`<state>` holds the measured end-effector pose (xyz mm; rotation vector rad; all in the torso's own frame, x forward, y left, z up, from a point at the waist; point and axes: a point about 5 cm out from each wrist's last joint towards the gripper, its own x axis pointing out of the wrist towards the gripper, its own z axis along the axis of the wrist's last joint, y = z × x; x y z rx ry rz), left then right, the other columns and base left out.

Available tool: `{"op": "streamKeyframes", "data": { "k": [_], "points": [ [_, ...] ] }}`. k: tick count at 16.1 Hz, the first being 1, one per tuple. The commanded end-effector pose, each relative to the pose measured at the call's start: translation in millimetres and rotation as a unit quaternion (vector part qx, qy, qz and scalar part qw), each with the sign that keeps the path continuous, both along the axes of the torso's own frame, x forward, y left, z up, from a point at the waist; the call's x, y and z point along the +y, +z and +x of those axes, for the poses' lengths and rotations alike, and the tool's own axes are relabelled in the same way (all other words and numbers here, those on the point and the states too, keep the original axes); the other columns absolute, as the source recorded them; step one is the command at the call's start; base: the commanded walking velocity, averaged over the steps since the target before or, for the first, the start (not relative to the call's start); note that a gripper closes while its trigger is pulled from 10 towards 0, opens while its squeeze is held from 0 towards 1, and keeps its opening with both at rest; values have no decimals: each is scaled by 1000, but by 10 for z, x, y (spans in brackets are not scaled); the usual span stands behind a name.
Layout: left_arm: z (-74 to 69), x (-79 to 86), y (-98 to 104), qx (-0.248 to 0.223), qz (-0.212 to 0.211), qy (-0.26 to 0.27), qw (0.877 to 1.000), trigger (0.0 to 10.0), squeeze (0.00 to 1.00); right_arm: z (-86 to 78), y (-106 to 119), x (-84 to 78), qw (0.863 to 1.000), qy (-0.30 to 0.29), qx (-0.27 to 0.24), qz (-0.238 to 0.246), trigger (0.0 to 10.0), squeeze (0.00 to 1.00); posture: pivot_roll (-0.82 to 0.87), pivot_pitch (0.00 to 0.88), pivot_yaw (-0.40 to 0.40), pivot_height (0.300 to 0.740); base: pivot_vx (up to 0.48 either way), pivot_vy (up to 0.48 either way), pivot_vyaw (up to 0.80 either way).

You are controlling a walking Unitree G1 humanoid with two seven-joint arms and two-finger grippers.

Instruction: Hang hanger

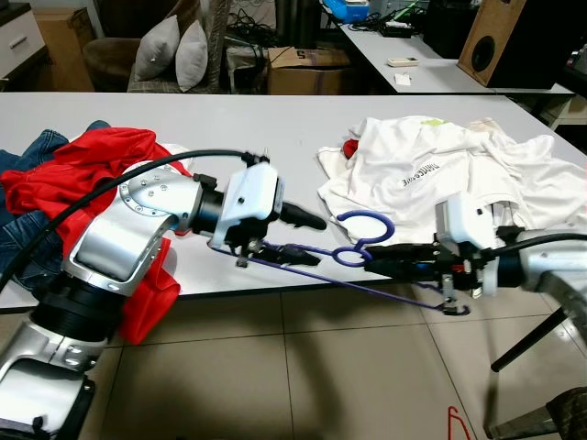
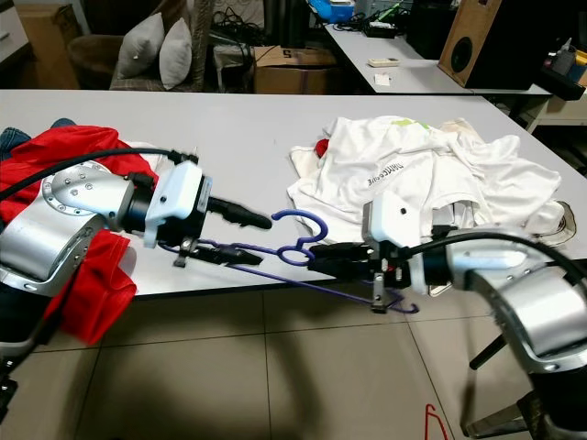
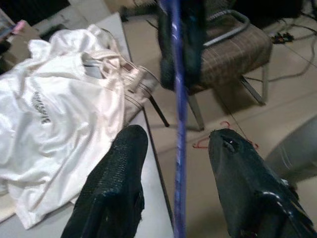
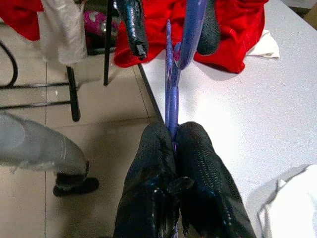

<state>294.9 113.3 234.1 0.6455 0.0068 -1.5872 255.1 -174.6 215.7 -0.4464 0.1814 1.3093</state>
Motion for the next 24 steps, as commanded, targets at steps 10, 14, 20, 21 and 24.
{"op": "streamKeyframes", "data": {
  "k": [10,14,20,21,24],
  "points": [
    [131,-50,-37,-36,50,17,998,0,0,31,259,54,998,20,-57,-16,0,0,76,0,5,740,0,0,0],
    [172,-35,-18,-41,42,40,997,0,0,67,283,60,997,24,-64,-21,0,0,83,0,2,740,0,0,0],
    [177,-16,-33,-38,38,46,998,0,0,97,298,67,997,25,-69,-22,0,0,83,0,-3,740,0,0,0],
    [174,-19,-25,-38,34,45,998,0,0,104,303,67,997,25,-69,-22,0,0,83,0,-4,740,0,0,0],
    [160,-40,29,-48,23,34,998,0,0,108,301,64,997,24,-67,-18,0,0,83,0,-6,740,0,0,0]
  ]
}}
